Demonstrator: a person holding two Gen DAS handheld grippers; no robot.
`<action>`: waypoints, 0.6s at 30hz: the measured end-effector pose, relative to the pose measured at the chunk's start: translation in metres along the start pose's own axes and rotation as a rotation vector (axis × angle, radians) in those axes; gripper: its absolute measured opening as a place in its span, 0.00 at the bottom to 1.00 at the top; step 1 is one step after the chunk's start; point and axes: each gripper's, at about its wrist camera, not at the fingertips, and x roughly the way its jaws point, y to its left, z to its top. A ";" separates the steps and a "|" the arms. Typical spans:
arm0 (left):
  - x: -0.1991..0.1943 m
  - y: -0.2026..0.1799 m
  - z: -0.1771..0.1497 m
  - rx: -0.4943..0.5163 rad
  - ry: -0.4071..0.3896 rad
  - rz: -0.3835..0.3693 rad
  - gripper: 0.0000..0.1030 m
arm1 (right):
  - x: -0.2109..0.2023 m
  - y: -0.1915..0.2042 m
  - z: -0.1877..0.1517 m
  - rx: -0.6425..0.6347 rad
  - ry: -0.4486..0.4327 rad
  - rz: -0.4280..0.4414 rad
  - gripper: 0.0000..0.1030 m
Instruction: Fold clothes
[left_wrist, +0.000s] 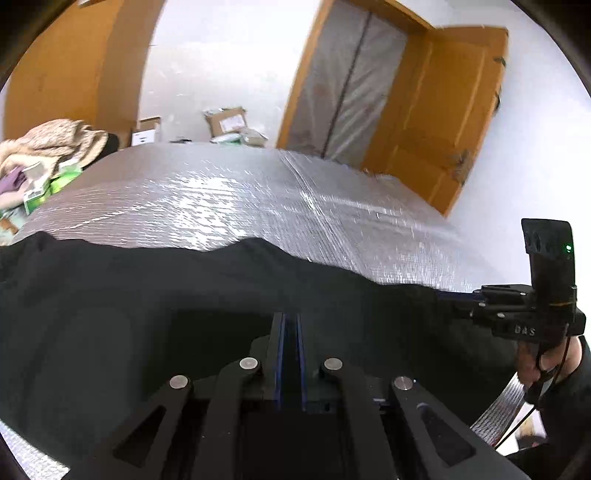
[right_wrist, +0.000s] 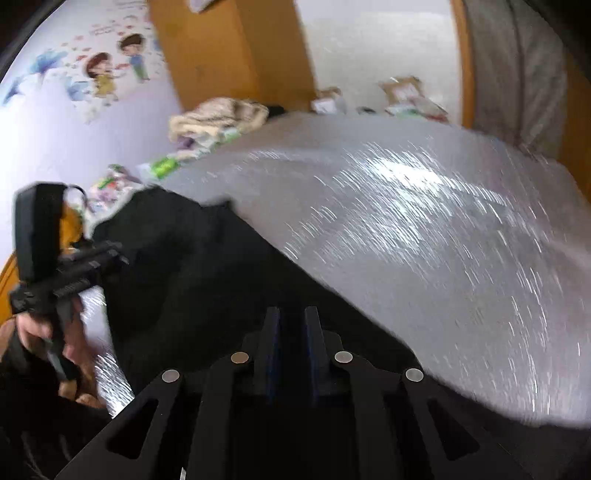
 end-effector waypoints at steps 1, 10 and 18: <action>0.007 -0.003 -0.002 0.011 0.020 0.011 0.05 | -0.002 -0.013 -0.004 0.048 0.001 -0.028 0.11; 0.010 -0.002 -0.005 -0.005 0.030 0.034 0.05 | -0.068 -0.080 -0.040 0.381 -0.198 -0.074 0.14; 0.009 -0.031 -0.002 0.069 0.020 -0.014 0.05 | -0.052 -0.058 -0.063 0.363 -0.134 -0.016 0.15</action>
